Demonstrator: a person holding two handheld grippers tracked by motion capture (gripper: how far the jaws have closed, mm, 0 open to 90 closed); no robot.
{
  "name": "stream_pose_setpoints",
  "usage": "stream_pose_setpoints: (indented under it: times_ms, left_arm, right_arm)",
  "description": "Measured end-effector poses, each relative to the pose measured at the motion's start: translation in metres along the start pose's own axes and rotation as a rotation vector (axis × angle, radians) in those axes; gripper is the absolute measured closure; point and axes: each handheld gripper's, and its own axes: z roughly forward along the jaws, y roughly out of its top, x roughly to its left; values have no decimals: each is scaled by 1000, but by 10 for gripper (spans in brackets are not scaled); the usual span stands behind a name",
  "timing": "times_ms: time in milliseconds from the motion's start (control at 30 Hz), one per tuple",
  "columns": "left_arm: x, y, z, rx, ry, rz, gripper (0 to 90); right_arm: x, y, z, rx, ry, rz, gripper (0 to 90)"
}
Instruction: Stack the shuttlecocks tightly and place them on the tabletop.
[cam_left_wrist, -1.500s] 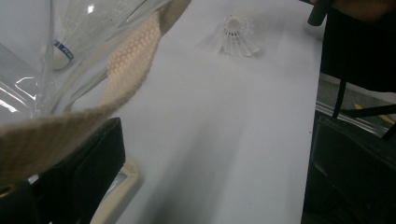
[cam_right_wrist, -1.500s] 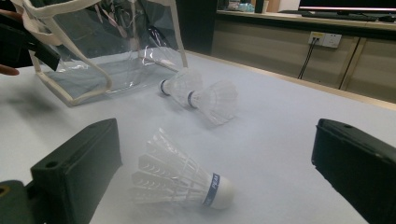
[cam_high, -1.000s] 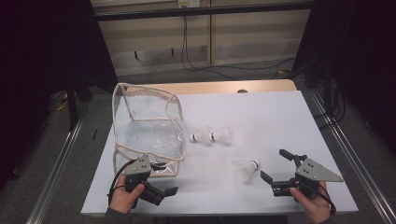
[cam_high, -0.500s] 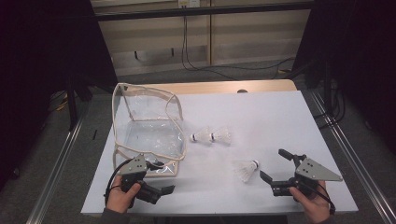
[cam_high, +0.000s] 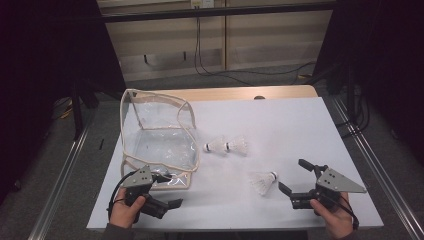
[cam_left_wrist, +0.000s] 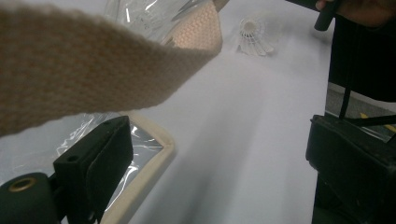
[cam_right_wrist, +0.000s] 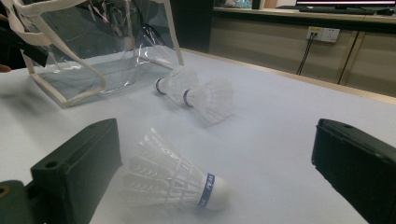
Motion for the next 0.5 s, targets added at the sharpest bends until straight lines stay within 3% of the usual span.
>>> stream_pose_setpoints:
  times_ms: [500]
  left_arm:
    - [2, -2, -6, -7, 6, -4, 74]
  right_arm:
    - [0, 0, 1, -2, 1, -3, 8]
